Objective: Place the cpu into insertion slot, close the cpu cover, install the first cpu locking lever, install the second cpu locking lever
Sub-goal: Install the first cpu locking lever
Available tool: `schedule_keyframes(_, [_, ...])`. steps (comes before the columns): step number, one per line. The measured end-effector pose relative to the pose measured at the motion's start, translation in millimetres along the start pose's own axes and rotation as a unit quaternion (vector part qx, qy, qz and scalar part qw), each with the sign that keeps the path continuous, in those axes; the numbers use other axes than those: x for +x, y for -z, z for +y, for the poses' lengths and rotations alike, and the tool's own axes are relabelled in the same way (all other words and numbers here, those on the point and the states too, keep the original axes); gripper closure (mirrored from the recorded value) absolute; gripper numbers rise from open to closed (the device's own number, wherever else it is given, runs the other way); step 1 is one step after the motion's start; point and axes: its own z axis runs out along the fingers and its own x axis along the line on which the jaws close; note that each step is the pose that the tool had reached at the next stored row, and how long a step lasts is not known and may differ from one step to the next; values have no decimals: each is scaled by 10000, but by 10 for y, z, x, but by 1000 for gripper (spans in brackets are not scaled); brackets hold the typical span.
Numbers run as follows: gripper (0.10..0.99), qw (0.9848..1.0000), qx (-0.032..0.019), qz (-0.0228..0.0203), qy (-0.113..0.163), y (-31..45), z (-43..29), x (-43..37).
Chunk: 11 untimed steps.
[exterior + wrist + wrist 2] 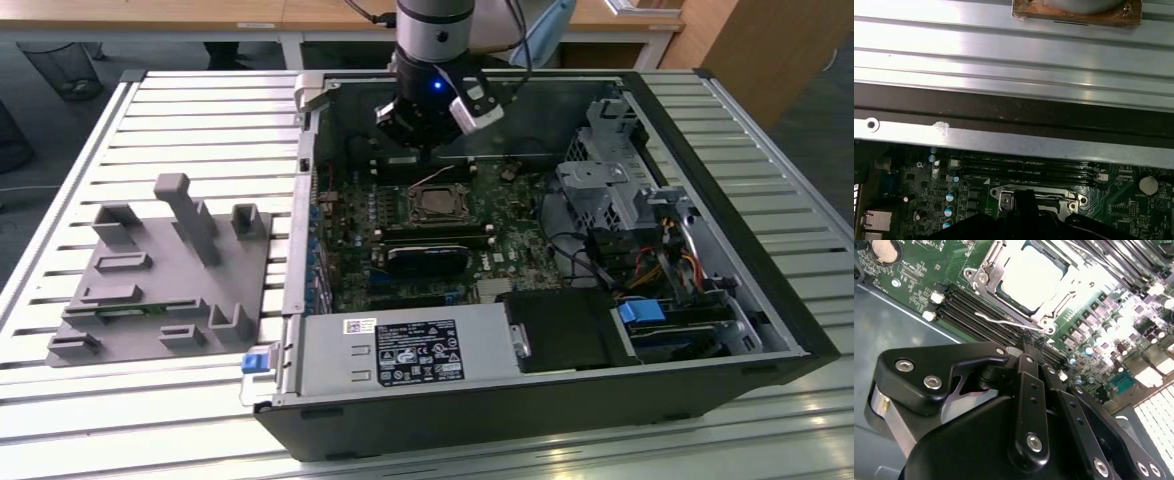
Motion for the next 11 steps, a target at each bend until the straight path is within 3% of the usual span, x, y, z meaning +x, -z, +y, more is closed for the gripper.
schedule_keyframes(11, [980,10000,0,-1,-17,-84,22,-112])
